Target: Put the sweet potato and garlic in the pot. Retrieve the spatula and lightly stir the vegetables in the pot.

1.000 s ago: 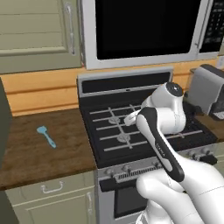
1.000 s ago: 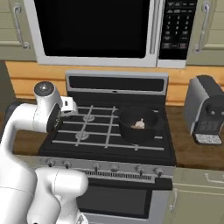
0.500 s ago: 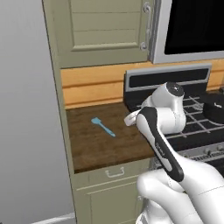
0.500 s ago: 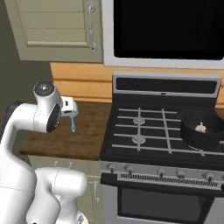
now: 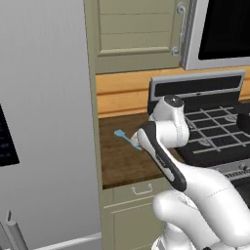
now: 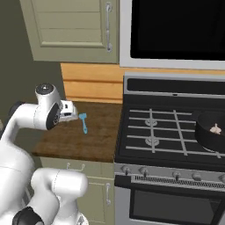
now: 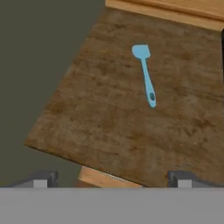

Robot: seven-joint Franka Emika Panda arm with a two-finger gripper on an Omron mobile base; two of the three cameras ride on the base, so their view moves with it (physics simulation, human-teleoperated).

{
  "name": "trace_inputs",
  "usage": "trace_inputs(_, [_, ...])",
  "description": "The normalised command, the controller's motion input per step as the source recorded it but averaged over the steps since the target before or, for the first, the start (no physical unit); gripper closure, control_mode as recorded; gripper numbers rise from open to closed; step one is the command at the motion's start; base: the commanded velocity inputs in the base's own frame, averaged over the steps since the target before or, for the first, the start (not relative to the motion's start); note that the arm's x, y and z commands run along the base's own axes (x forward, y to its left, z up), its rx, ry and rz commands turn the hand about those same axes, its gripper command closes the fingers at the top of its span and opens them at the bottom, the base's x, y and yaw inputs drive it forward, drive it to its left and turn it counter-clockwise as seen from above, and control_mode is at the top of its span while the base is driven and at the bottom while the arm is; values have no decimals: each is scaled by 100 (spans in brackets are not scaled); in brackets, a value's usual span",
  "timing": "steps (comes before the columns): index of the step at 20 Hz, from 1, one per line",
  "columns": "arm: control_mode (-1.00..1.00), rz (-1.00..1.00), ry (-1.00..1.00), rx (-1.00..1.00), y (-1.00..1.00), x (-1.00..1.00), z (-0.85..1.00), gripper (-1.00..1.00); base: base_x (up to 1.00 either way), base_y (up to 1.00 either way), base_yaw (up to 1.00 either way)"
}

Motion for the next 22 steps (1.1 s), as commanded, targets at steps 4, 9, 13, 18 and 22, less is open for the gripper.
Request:
trace_inputs(4, [-100,-4,49,-4,0,60,-66,-100,0,0,0])
trace_inputs(9, [-100,-1,36,-1,0,60,-62,-100,0,0,0])
trace_inputs(13, [-100,0,11,-5,0,61,-38,-100,0,0,0])
trace_inputs(18, [-100,-6,4,-16,0,81,-64,-100,0,0,0])
trace_inputs(22, [-100,-1,0,-6,0,31,-52,-100,0,0,0])
